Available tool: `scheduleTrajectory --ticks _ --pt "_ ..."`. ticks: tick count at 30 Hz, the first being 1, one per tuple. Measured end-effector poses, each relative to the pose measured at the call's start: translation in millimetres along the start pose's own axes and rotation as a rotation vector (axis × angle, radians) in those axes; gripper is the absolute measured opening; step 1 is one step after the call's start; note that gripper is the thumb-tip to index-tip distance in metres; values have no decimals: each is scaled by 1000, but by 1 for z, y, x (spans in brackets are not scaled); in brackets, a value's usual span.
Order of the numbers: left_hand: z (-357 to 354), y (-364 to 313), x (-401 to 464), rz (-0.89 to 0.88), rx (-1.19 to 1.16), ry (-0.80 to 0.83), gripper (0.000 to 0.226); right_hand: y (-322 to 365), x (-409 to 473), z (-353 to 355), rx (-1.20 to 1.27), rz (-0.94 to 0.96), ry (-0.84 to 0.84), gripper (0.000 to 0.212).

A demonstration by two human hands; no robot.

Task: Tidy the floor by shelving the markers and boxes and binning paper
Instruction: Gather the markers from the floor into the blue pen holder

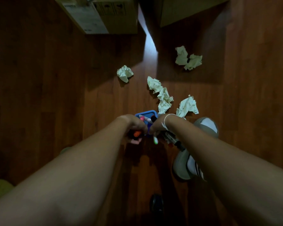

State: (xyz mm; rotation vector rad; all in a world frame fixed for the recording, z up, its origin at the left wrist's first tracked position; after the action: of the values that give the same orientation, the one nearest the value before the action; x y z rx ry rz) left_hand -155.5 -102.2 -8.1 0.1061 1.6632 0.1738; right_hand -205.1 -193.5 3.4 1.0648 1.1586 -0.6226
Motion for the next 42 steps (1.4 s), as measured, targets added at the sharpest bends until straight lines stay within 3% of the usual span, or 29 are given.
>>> scheduleTrajectory --ticks 3,7,9,12,17,22,25,28,31,37,42 --pt "0 -2 -3 -5 -3 5 16 7 -2 -5 -94 -11 89 48" --pt "0 -3 -11 -23 -31 19 17 8 -3 -3 -87 -37 74 61" --pt "0 -4 -16 -51 -66 24 12 7 -4 0 -32 -44 29 53" --pt "3 -3 -18 -88 -103 13 29 0 -5 0 121 -103 12 43" --pt "11 3 -22 -103 -179 -41 28 0 -11 5 165 -94 -59 37" --pt "23 6 -13 -181 -366 -182 22 -14 -10 8 315 -56 -146 4" --pt "22 6 -7 -245 -507 -195 32 -30 -10 14 403 -55 -250 28" --pt "17 1 0 -309 -595 -150 46 -37 -5 14 327 -20 -350 21" --pt "15 -1 5 -342 -681 -143 39 -46 4 0 684 -28 -365 39" --pt "25 2 -3 -355 -708 -155 36 -36 7 0 771 18 -391 40" --pt "53 4 -58 -420 -700 -222 37 5 -32 29 807 97 -461 43"
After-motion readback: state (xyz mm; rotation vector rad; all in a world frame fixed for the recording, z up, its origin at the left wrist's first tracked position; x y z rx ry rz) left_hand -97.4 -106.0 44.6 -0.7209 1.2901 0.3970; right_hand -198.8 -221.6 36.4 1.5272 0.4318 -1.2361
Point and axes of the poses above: each hand's wrist, its own x-axis towards the middle knuckle, its own z-axis out of the back of the hand, y = z × x, the point moved 8 cm from there along x, towards the middle knuckle, and after that the axes turned 6 degrees about z, right-handed, at the moved point
